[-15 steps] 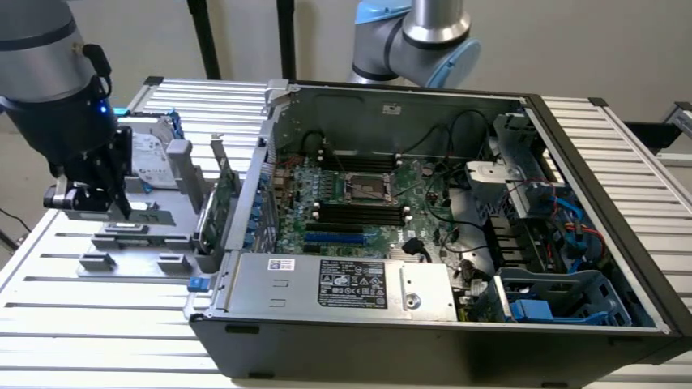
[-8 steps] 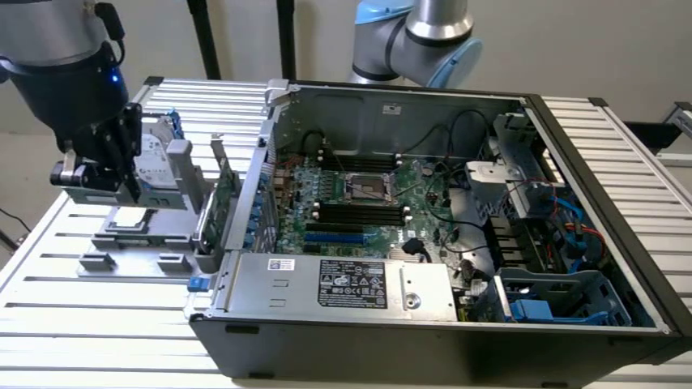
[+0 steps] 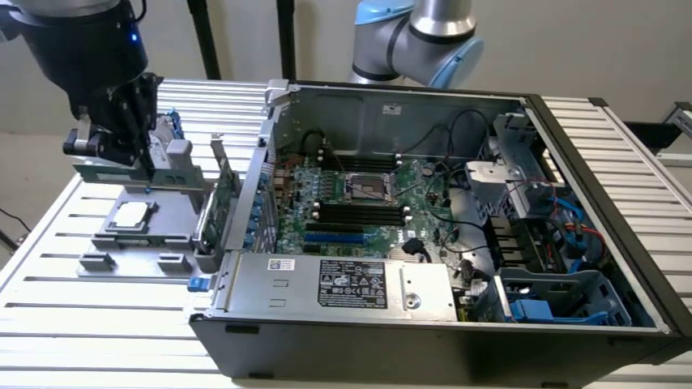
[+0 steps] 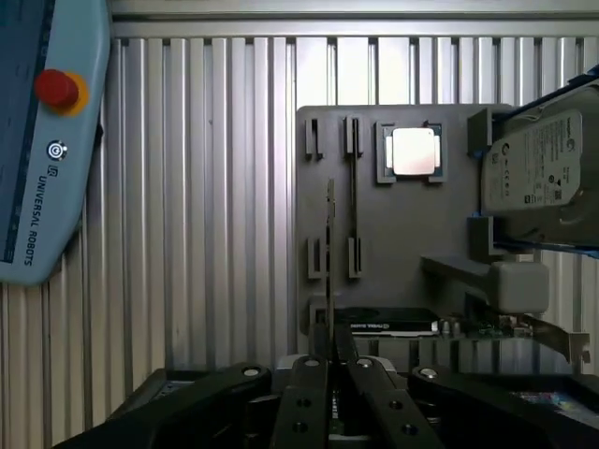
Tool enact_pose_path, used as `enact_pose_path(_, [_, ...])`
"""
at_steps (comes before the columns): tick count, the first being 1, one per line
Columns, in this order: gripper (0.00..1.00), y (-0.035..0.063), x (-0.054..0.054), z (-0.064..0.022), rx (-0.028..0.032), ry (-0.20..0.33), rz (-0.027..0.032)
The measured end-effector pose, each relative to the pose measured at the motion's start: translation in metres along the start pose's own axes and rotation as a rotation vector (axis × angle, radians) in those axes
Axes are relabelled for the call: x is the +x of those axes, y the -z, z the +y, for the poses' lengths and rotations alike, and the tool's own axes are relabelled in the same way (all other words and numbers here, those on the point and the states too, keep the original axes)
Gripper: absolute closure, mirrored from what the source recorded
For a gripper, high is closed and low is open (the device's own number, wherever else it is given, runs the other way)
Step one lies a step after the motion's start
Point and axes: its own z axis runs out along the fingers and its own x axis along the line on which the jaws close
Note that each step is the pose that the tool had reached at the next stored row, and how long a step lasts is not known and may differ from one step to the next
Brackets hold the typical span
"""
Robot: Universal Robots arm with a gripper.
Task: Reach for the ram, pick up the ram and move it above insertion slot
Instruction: 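Pick up the ram and move it above insertion slot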
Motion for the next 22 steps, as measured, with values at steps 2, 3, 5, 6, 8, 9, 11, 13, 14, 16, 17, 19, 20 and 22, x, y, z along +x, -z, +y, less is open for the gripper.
enact_pose_path(2, [0.87, 0.0089, 0.0, -0.0087, -0.0021, 0.001, -0.0013])
enact_pose_path(3, [0.87, 0.0113, 0.0, -0.013, -0.0025, 0.001, -0.0021])
enact_pose_path(5, [0.87, 0.0142, 0.0, -0.0218, -0.0035, 0.002, -0.0031])
enact_pose_path(6, [0.87, 0.015, 0.0, -0.0263, -0.0036, 0.002, -0.0044])
enact_pose_path(8, [0.87, 0.0164, -0.001, -0.0354, -0.0038, 0.003, -0.007])
enact_pose_path(9, [0.87, 0.017, -0.001, -0.0399, -0.0039, 0.003, -0.0081])
enact_pose_path(11, [0.87, 0.0181, -0.001, -0.0491, -0.0039, 0.004, -0.0106])
enact_pose_path(13, [0.87, 0.0192, -0.001, -0.058, -0.004, 0.005, -0.0127])
enact_pose_path(14, [0.87, 0.0197, -0.001, -0.0624, -0.004, 0.005, -0.0138])
enact_pose_path(16, [0.87, 0.0207, -0.001, -0.0715, -0.0042, 0.007, -0.016])
enact_pose_path(17, [0.87, 0.0213, -0.001, -0.076, -0.0042, 0.007, -0.0172])
enact_pose_path(19, [0.87, 0.0223, -0.001, -0.0853, -0.0042, 0.009, -0.02])
enact_pose_path(20, [0.87, 0.0228, -0.001, -0.0897, -0.0043, 0.009, -0.0211])
enact_pose_path(22, [0.87, 0.0237, -0.001, -0.0986, -0.0044, 0.011, -0.0232])
